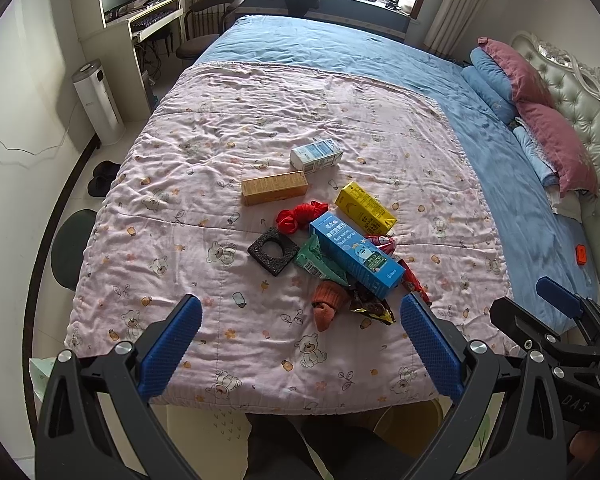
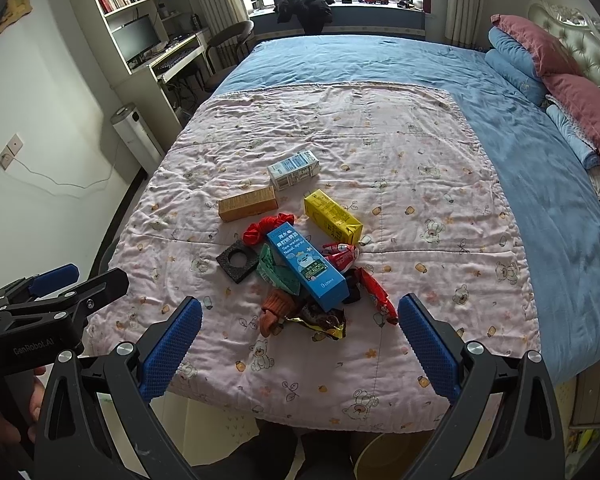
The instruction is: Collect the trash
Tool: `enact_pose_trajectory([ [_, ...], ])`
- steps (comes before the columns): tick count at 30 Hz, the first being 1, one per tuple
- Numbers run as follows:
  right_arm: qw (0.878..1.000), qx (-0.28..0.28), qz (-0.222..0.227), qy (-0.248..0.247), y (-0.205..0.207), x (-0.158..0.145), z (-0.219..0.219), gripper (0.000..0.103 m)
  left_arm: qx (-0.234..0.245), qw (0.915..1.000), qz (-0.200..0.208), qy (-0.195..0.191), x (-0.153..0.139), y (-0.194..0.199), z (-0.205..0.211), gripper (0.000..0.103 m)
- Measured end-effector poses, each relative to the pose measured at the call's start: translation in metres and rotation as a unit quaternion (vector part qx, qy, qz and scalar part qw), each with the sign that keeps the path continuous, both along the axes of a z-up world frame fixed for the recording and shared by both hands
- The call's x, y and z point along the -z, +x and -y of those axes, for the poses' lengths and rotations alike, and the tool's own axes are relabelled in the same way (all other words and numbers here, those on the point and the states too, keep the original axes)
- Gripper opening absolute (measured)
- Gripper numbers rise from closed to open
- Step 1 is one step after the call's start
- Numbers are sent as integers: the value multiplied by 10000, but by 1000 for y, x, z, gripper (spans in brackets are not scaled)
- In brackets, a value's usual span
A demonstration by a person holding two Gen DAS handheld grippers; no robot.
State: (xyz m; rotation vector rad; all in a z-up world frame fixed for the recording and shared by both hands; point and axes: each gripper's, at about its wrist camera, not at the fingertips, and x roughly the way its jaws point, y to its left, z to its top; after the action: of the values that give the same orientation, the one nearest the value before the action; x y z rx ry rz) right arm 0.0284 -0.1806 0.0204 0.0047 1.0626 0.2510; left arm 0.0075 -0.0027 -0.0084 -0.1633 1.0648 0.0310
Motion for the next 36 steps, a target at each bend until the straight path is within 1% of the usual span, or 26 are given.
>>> enact_pose_trajectory([
  [22, 10000, -9, -43, -10, 3, 5, 0, 95, 1, 10000, -46, -34, 3, 2, -2, 99],
  [26, 9999, -50, -84, -52, 9, 13, -4, 95, -15, 9999, -127, -30, 10, 4, -4, 99],
  [30, 9998, -82, -137, -113, 18, 21, -8, 95, -56, 9997, -237, -30, 19, 14, -11, 99],
  [36, 9992, -155, -282, -232, 33, 43, -13, 93, -186, 9988, -454, -76, 40, 30, -26, 99],
])
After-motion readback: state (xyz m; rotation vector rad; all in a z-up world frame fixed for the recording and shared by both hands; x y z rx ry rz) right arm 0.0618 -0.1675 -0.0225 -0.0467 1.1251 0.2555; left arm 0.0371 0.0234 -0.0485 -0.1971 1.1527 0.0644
